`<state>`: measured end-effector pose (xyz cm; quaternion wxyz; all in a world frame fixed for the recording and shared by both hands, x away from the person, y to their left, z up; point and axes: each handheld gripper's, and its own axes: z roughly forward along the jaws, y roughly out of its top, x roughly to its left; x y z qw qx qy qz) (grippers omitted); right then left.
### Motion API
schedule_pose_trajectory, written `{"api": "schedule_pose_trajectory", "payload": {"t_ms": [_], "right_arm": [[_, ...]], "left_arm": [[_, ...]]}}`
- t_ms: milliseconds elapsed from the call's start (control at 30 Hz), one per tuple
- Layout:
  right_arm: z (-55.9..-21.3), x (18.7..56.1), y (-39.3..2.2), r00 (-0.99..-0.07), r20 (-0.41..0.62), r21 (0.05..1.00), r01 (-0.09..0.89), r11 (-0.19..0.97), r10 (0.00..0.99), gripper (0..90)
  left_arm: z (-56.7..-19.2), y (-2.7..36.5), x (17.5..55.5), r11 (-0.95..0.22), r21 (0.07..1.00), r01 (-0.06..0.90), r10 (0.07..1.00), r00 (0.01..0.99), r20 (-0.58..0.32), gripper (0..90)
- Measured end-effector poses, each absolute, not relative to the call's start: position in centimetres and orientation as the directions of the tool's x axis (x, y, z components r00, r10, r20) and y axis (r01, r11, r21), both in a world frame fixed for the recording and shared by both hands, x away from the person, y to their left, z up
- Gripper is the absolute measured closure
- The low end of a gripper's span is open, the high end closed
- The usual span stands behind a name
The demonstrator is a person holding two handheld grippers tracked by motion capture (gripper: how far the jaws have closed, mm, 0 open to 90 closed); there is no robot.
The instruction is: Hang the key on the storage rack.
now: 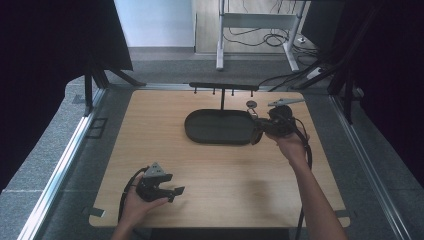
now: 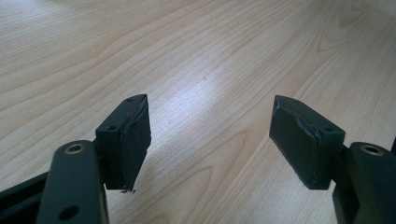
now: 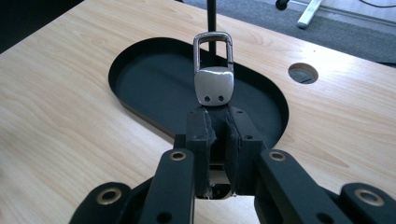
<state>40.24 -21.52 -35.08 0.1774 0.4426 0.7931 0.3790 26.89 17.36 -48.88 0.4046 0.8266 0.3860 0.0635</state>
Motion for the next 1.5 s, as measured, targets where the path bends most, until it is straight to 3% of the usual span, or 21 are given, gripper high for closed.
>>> {"api": "schedule_pose_trajectory", "payload": {"t_ms": [633,1500], "right_arm": [[-34.3,42.5,-20.9,-0.502,0.037,0.773,0.562,0.294,0.864,80.9],[-36.3,46.0,-21.0,-0.418,0.054,0.780,0.585,0.224,0.907,80.8]], "left_arm": [[-48.8,17.6,26.9,-0.368,0.722,0.585,0.692,0.691,-0.208,29.9],[-48.9,17.4,26.9,-0.373,0.718,0.587,0.686,0.696,-0.213,29.9]]}}
